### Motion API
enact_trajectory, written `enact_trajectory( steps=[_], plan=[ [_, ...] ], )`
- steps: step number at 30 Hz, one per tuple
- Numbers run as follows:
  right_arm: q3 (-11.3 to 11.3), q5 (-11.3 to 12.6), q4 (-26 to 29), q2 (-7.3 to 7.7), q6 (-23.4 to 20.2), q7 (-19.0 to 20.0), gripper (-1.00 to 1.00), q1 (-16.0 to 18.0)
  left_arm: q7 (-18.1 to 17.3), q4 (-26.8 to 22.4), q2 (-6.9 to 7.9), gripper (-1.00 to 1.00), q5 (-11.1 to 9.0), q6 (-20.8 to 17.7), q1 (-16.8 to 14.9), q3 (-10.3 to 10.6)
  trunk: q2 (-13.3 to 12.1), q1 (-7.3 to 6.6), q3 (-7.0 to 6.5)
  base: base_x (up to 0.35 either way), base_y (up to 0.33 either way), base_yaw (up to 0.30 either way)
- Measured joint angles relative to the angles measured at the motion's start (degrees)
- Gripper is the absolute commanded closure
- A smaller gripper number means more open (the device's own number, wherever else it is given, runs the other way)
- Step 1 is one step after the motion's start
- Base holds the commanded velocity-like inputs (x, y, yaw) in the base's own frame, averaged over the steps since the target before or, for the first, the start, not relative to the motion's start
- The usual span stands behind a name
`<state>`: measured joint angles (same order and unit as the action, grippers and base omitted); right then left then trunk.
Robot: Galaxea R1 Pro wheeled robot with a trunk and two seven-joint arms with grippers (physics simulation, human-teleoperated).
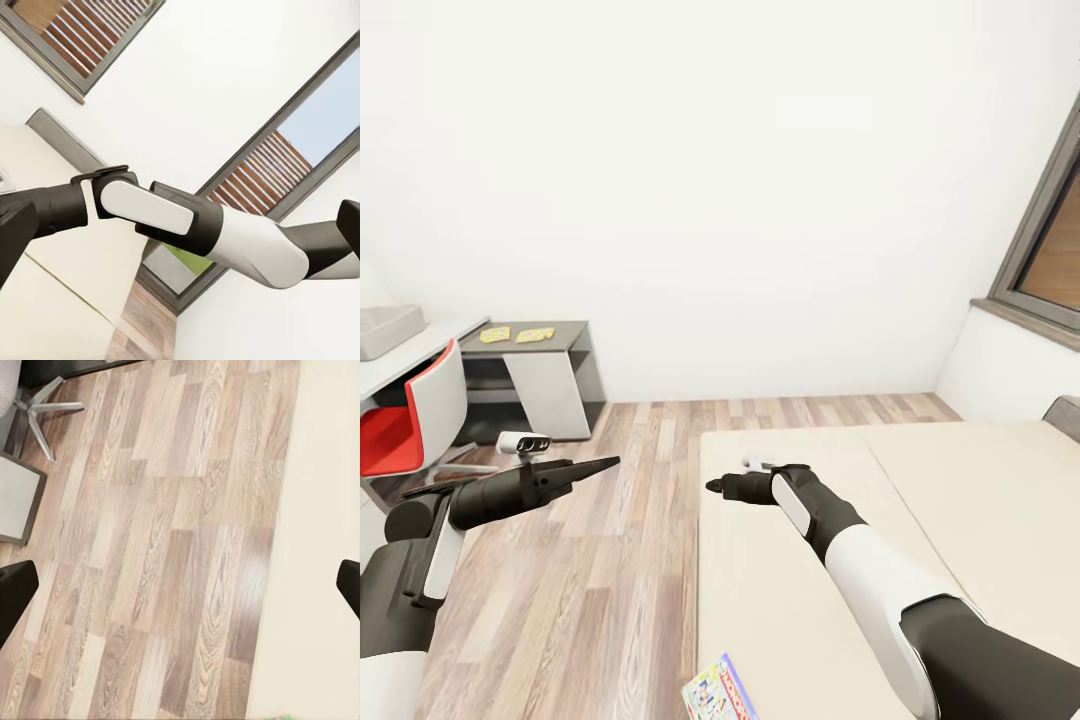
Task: Put all the toys in the child's room - the three board games (two on the bed and one on the table), the two jigsaw puzzles on the table, and the tennis ball on the table - inside the toy box on the table in the child's room.
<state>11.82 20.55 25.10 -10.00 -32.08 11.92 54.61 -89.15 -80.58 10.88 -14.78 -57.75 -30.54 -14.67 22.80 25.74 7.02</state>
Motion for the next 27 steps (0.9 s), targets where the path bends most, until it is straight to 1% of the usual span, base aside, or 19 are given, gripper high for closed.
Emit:
enact_trajectory(
  steps=[27],
  plan=[
    [0.0, 0.0, 0.0, 0.00, 0.0, 0.0, -1.00, 0.0, 0.1, 0.0, 0.00, -1.00, 0.1, 0.0, 0.0, 0.1, 0.0, 0.00, -2.55, 0.000, 0.000, 0.000]
  ],
)
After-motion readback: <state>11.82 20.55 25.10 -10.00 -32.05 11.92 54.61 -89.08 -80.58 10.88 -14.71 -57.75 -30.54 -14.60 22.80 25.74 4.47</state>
